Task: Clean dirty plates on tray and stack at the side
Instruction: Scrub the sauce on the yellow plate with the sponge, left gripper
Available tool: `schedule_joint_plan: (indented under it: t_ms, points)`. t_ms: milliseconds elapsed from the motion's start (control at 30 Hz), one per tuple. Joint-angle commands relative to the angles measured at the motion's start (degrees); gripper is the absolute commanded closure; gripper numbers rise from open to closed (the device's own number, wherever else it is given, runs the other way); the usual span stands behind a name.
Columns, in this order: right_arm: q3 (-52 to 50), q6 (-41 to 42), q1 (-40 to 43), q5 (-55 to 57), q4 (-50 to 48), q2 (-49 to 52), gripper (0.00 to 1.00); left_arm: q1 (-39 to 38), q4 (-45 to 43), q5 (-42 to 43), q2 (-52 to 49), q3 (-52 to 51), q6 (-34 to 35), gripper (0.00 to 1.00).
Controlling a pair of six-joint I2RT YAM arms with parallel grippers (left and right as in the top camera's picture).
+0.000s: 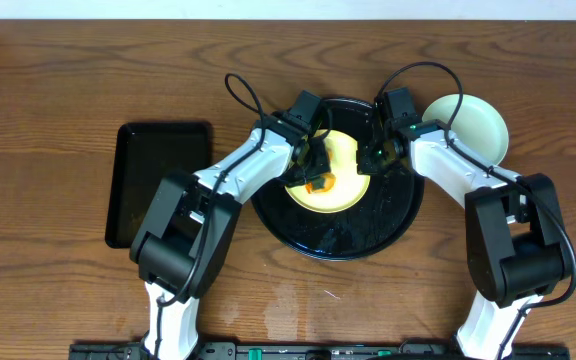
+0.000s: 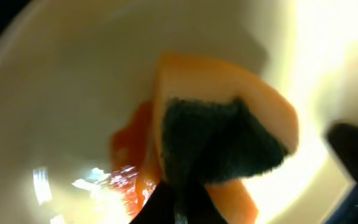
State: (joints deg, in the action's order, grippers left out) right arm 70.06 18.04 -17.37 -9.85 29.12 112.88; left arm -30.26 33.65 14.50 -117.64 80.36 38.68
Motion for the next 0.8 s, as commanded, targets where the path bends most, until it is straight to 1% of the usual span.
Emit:
schedule_joint_plan:
  t_ms: [0,100,367,600,667,767]
  points:
    - [-1.49,1.2,-1.05,0.63,0.48,3.85,0.99,1.33,4.83,-10.6,-0.24,0.52,-2.47,0.93]
    - [-1.49,1.2,-1.05,0.63,0.52,3.85,0.99,1.49,7.78,-15.72,1.53,2.29,-2.51,0.92]
    - [-1.49,1.2,-1.05,0.61,0.68,3.85,0.99,1.42,4.55,-15.67,8.79,3.3,-2.82,0.93]
    - [-1.49,1.2,-1.05,0.61,0.46,3.85,0.99,0.85,-1.73,-4.11,6.62,1.77,0.31,0.92]
    - [-1.49,1.22,-1.05,0.61,0.44,3.85,0.99,0.02,-3.76,-3.06,4.57,1.38,1.11,0.92]
    - [-1.49,1.22,-1.05,0.59,0.5,3.85,0.99,-1.03,-4.22,-3.08,1.77,1.38,1.05,0.92]
